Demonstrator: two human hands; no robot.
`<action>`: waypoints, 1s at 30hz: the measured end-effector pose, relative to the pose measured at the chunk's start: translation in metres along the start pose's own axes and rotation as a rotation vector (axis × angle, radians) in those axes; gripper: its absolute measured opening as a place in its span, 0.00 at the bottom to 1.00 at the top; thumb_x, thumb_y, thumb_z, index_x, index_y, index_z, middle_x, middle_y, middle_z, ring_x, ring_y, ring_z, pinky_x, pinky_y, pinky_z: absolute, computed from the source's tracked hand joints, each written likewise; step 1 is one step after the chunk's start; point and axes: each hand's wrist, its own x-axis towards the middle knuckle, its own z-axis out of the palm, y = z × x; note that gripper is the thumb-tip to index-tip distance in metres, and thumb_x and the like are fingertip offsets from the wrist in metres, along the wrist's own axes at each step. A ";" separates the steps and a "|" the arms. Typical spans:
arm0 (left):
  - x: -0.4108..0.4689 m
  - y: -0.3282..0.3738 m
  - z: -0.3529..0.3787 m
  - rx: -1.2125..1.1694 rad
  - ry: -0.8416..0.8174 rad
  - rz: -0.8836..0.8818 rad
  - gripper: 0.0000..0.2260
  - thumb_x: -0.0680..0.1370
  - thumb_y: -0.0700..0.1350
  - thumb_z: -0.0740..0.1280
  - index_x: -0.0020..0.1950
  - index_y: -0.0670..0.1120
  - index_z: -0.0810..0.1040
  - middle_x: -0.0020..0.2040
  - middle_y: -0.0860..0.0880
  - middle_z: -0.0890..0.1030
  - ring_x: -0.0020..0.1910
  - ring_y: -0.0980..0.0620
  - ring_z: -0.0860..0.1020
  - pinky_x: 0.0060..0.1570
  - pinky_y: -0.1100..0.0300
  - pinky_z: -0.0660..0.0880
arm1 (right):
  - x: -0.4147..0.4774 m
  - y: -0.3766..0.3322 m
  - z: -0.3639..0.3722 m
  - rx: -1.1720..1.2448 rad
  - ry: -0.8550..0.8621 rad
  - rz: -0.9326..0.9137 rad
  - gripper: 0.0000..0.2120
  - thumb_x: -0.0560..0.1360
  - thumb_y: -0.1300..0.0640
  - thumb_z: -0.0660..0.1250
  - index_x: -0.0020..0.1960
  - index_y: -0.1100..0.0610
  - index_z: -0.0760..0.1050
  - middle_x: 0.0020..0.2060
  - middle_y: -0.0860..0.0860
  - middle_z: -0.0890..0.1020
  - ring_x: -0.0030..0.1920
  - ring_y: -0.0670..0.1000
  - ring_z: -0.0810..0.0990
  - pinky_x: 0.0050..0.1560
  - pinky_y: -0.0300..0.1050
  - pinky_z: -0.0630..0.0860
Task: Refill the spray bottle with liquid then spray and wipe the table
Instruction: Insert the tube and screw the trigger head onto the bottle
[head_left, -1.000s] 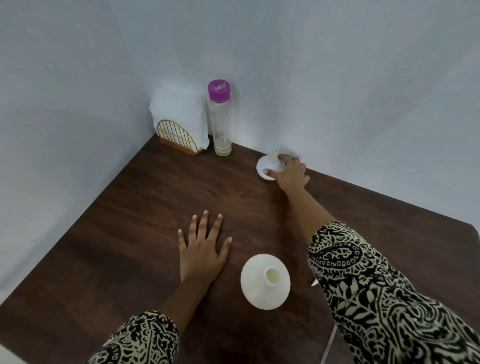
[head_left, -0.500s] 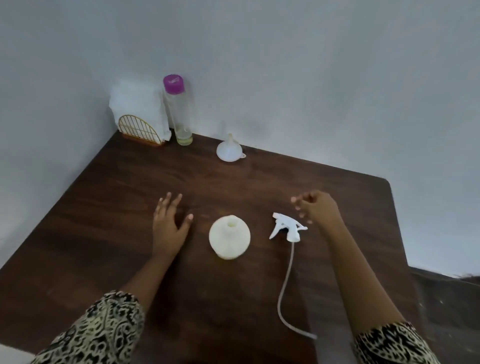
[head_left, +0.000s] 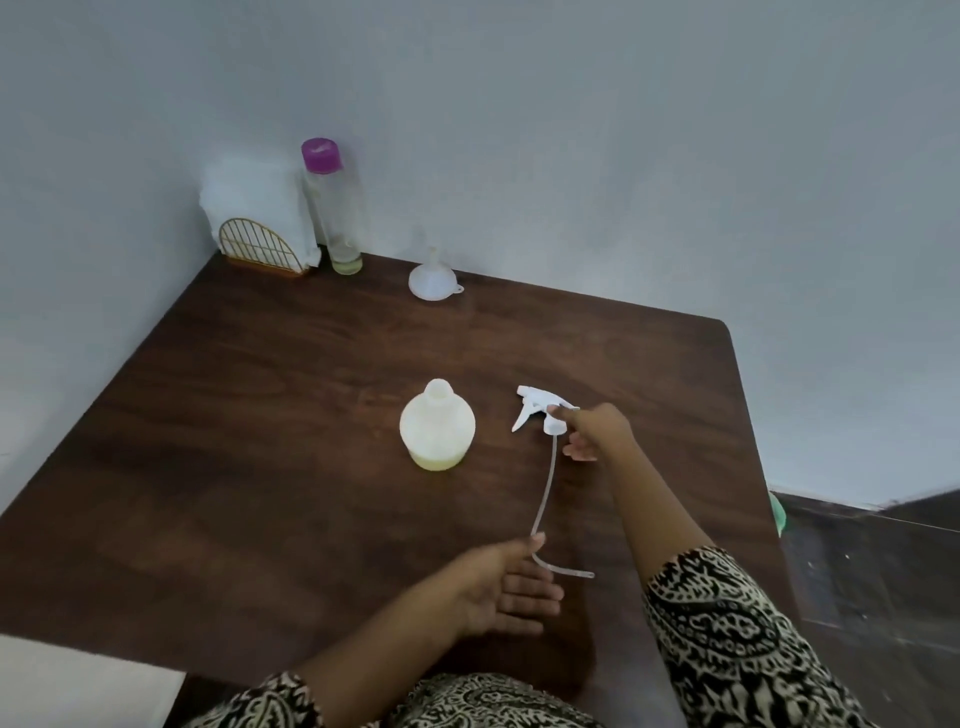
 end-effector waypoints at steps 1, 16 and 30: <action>0.002 0.003 0.008 -0.006 -0.003 0.008 0.18 0.76 0.57 0.66 0.50 0.41 0.78 0.41 0.46 0.85 0.39 0.51 0.84 0.39 0.55 0.81 | 0.000 -0.002 0.003 -0.005 0.007 -0.007 0.23 0.67 0.46 0.76 0.49 0.63 0.72 0.38 0.57 0.79 0.39 0.59 0.84 0.47 0.53 0.82; -0.067 0.040 0.010 -0.217 0.033 0.276 0.05 0.75 0.38 0.69 0.49 0.39 0.82 0.35 0.47 0.84 0.31 0.56 0.82 0.33 0.62 0.81 | -0.019 -0.044 -0.013 0.500 -0.198 0.061 0.16 0.74 0.62 0.70 0.60 0.64 0.71 0.41 0.58 0.76 0.36 0.54 0.79 0.27 0.41 0.80; -0.122 0.154 -0.063 0.011 0.402 0.842 0.05 0.75 0.36 0.69 0.51 0.41 0.81 0.39 0.47 0.84 0.32 0.58 0.81 0.35 0.64 0.81 | -0.053 -0.154 -0.006 1.006 -0.253 -0.180 0.07 0.74 0.62 0.70 0.42 0.62 0.73 0.35 0.55 0.74 0.37 0.50 0.77 0.32 0.44 0.81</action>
